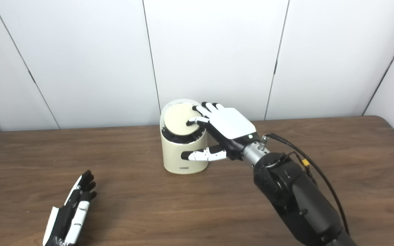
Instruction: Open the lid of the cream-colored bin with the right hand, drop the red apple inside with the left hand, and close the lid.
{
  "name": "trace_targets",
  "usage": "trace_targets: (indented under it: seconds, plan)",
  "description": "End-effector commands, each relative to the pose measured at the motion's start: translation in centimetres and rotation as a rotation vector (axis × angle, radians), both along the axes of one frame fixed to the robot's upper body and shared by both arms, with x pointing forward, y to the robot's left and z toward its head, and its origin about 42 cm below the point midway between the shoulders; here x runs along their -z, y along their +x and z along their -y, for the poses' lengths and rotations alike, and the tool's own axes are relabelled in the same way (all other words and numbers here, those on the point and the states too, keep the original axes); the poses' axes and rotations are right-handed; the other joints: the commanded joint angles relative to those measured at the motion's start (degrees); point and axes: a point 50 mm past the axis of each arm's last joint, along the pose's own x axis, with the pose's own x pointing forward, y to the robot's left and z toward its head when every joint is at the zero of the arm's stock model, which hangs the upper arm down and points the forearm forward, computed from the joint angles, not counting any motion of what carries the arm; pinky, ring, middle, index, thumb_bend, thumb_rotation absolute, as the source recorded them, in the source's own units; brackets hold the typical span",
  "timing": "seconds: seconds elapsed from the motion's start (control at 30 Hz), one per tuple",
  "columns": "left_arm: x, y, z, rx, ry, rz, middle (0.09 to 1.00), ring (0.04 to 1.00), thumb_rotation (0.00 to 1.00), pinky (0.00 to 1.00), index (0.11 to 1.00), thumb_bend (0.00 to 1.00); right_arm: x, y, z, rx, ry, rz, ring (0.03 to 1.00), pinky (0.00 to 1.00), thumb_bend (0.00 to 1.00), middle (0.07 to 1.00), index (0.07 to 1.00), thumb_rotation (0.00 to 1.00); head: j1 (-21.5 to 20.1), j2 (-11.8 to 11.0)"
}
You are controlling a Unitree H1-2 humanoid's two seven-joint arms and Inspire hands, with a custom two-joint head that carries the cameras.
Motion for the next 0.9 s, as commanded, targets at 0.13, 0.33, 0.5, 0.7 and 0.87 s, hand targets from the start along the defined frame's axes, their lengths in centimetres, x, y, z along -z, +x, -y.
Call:
trace_targets:
  seconds: [0.13,0.33,0.5,0.7,0.87]
  plan:
    - [0.9,-0.3,0.7,-0.008,-0.02,-0.02,0.953,0.939,0.83,0.9,0.97,0.58,-0.4,-0.5,-0.4,-0.036,-0.044,0.042,1.0,1.0,0.54,0.968,0.793,0.89,-0.05,0.38]
    - [0.7,-0.2,0.7,-0.01,-0.03,-0.018,0.949,0.931,0.82,0.9,0.967,0.57,0.0,-0.4,-0.5,-0.03,-0.101,0.045,0.997,1.0,0.54,0.977,0.801,0.91,-0.02,0.75]
    - [0.7,0.0,0.8,-0.01,-0.078,-0.026,0.947,0.934,0.8,0.89,0.964,0.59,0.5,-0.3,-0.8,-0.022,-0.269,0.094,1.0,1.0,0.55,0.999,0.77,0.95,0.23,0.97]
    - [0.5,0.0,1.1,-0.01,-0.143,-0.022,0.952,0.929,0.77,0.89,0.959,0.61,0.9,-0.2,-0.8,-0.018,-0.309,0.096,1.0,1.0,0.57,1.0,0.725,0.93,0.63,0.98]
    - [0.4,-0.1,1.0,-0.012,-0.147,-0.022,0.95,0.929,0.78,0.89,0.957,0.61,0.9,-0.3,-0.7,-0.015,-0.215,0.093,1.0,1.0,0.56,1.0,0.768,0.93,0.83,0.78]
